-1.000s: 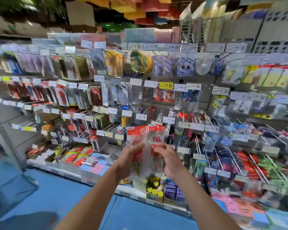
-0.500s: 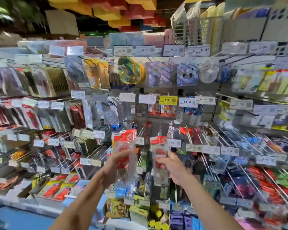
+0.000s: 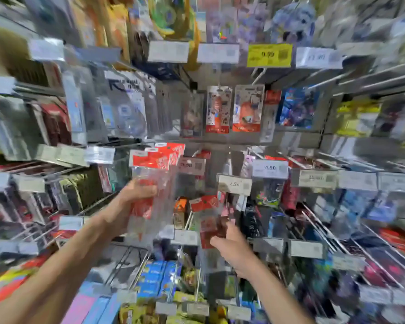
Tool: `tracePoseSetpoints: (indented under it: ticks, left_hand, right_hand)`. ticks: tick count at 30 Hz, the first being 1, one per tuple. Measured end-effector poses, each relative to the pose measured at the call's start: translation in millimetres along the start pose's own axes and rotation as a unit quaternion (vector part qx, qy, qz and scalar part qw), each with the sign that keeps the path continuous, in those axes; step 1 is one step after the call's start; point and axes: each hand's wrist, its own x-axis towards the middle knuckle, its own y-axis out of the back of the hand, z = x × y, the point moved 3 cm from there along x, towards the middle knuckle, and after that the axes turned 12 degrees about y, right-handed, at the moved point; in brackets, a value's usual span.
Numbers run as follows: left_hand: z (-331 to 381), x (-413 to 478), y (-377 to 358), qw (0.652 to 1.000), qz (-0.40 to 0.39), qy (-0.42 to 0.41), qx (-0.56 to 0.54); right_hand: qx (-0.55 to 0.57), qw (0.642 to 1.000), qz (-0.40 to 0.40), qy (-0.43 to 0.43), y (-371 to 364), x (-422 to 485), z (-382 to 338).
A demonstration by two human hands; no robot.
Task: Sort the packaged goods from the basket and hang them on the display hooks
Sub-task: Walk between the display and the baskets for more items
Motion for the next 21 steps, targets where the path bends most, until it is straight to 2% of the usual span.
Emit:
tracePoseSetpoints:
  ticks: [6, 8, 10, 13, 16, 21]
  left_hand:
    - [-27, 5, -5, 0.992, -0.03, -0.113, -0.056]
    - [-38, 25, 6, 0.987, -0.047, -0.14, -0.059]
    - [-43, 29, 11, 0.978, -0.105, -0.171, -0.057]
    - [-54, 35, 13, 0.974, -0.12, -0.184, -0.055]
    - [-58, 34, 4, 0.967, -0.141, -0.205, -0.045]
    - [-54, 42, 6, 0.962, -0.16, -0.218, -0.036]
  right_hand:
    - [-0.007, 0.988, 0.031, 0.15, -19, 56, 39]
    - [-0.056, 0.983, 0.033, 0.171, -17, 79, 46]
    - [-0.13, 0.977, 0.026, 0.166, -12, 100, 48]
    - [-0.097, 0.976, 0.047, 0.19, -11, 120, 51]
    - [-0.012, 0.959, 0.092, 0.269, -11, 117, 50]
    - [-0.001, 0.942, 0.084, 0.326, -20, 94, 33]
